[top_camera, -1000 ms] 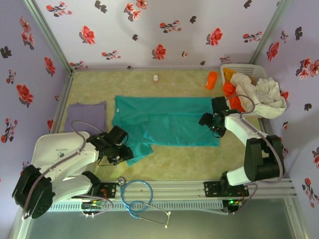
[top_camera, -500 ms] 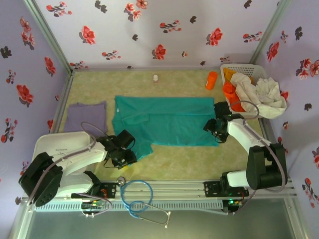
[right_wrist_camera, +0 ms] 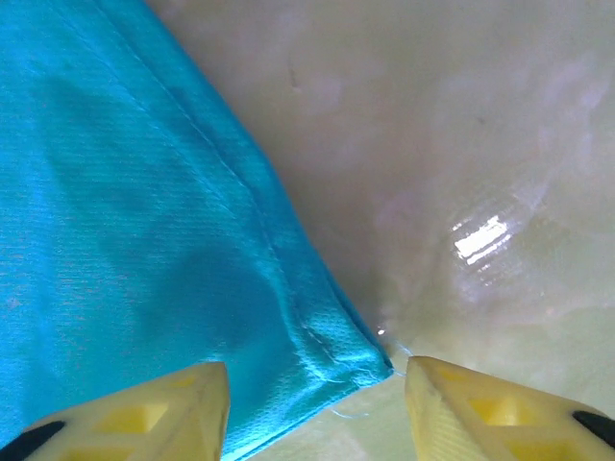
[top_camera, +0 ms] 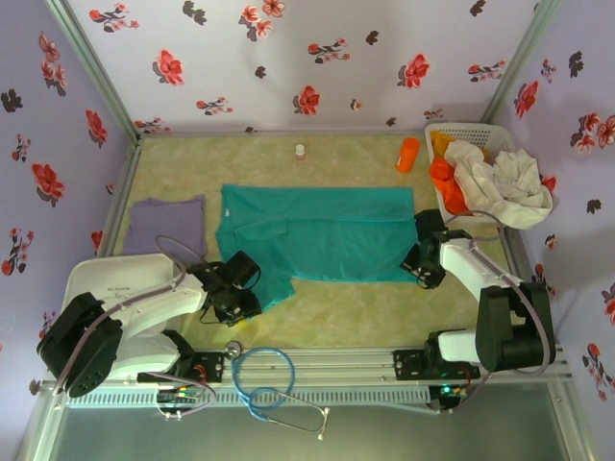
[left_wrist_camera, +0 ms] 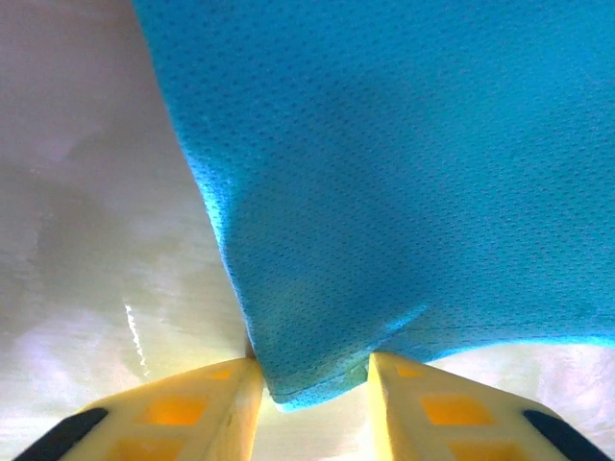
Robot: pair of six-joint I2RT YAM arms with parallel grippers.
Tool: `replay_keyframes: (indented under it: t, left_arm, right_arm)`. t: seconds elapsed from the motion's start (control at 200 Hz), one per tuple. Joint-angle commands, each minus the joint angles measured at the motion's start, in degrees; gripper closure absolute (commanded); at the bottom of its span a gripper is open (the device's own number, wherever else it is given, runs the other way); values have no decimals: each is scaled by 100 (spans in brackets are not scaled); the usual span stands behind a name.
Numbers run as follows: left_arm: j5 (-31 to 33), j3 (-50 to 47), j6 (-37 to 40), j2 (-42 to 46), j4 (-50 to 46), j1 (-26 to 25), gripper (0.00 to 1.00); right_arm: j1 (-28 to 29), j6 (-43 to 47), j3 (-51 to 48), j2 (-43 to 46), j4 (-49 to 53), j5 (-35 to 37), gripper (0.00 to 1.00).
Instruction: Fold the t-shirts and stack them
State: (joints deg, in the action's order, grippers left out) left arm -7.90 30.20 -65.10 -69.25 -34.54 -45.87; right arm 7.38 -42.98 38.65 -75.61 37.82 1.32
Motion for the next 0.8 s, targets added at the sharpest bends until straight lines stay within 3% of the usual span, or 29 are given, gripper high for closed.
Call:
replay_keyframes:
  t: [0.0, 0.205, 0.325, 0.455, 0.65, 0.75, 0.795]
  left_arm:
    - [228, -237, -82, -146, 782, -36, 68]
    - [219, -238, -90, -250, 870, -36, 71]
    - [227, -253, -98, -262, 947, -36, 74]
    - [272, -168, -12, -208, 830, 15, 83]
    - [355, 14, 65, -74, 624, 60, 100]
    - [402, 179, 150, -40, 425, 69, 100]
    - [406, 275, 188, -22, 314, 78, 100]
  right_arm:
    - [-19, -217, -145, 99, -25, -40, 53]
    - [1, -256, -279, -154, -307, -158, 62]
    - [0, -220, -296, -241, -393, -169, 75]
    - [1, -199, -300, -242, -493, -223, 85]
    - [-2, -171, -271, -270, -521, -243, 90]
    - [1, -105, -257, -206, -565, -328, 100]
    - [0, -80, -232, -174, -560, -347, 100]
